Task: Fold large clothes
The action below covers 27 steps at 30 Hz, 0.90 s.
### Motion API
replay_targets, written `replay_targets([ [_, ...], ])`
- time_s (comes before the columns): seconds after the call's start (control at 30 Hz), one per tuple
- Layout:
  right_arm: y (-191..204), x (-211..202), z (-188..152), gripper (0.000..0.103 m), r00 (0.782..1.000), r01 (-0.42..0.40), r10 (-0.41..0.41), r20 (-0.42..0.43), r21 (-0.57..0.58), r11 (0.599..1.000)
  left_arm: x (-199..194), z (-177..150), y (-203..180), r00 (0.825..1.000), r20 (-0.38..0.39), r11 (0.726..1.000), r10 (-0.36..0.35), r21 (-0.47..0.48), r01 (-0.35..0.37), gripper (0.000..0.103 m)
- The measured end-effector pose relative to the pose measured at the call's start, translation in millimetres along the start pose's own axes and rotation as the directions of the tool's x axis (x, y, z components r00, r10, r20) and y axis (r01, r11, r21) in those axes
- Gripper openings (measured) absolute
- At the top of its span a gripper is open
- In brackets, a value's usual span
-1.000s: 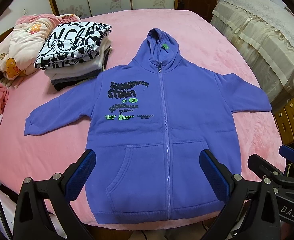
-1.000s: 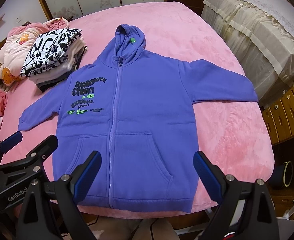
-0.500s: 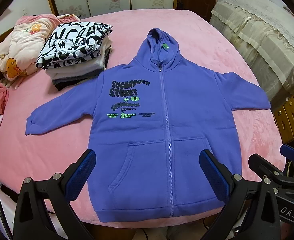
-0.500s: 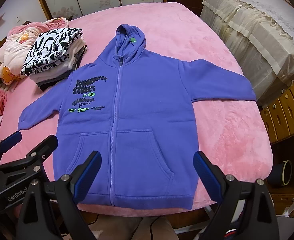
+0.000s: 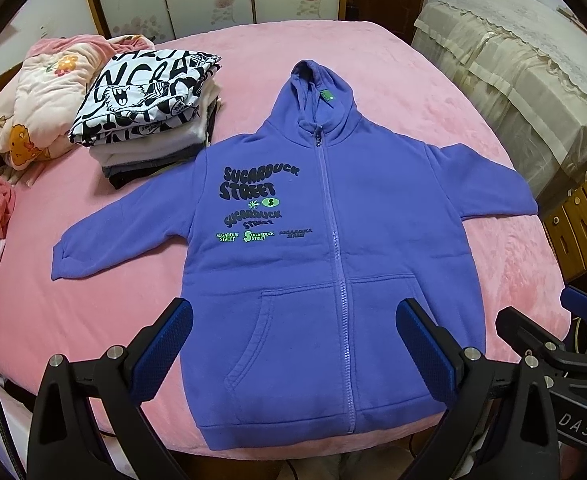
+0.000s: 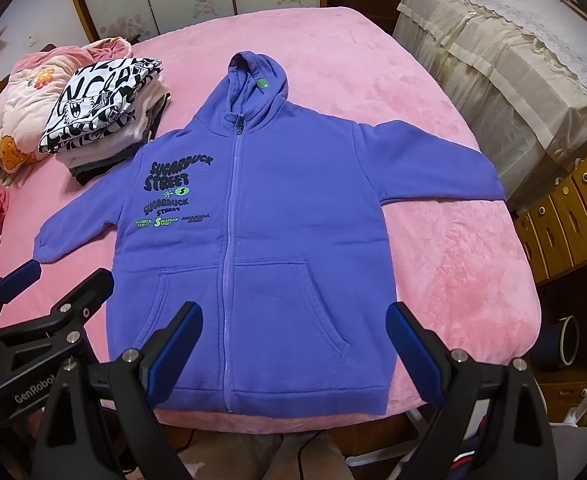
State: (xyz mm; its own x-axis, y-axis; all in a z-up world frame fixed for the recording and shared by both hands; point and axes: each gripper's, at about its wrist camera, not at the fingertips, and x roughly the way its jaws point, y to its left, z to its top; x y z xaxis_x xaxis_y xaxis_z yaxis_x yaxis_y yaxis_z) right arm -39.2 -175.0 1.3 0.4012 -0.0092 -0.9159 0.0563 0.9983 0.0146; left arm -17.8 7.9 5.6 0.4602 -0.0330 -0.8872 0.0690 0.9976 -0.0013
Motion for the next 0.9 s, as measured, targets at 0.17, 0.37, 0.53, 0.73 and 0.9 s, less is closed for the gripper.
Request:
replay_targets([
  [0.17,1.0,-0.2,-0.3,0.094,1.0,0.002,-0.002,0.001,0.002,1.0,2.8,2.6,3.5,1.0,0.0,1.0,-0.008,0.009,0.008,0.1],
  [0.37,4.1,1.8,1.5,0.094,1.0,0.011,-0.01,-0.002,0.021,1.0,7.5,8.1,8.6,1.0,0.001,0.999,-0.029,0.017,0.029,0.099],
  [0.53,9.8,2.1,4.3,0.093,1.0,0.019,-0.019,0.007,0.039,0.999,10.3,12.3,8.7,0.999,0.008,0.999,-0.041,0.034,0.041,0.099],
  [0.73,11.6,-1.5,7.8,0.088,1.0,0.018,-0.019,0.023,0.048,0.999,11.0,19.4,5.6,0.998,0.021,0.997,-0.052,0.057,0.051,0.099],
  [0.9,5.4,-0.8,8.5,0.088,0.999,0.029,-0.03,0.018,0.071,0.997,11.8,24.6,-2.4,0.998,0.027,0.995,-0.056,0.081,0.054,0.099],
])
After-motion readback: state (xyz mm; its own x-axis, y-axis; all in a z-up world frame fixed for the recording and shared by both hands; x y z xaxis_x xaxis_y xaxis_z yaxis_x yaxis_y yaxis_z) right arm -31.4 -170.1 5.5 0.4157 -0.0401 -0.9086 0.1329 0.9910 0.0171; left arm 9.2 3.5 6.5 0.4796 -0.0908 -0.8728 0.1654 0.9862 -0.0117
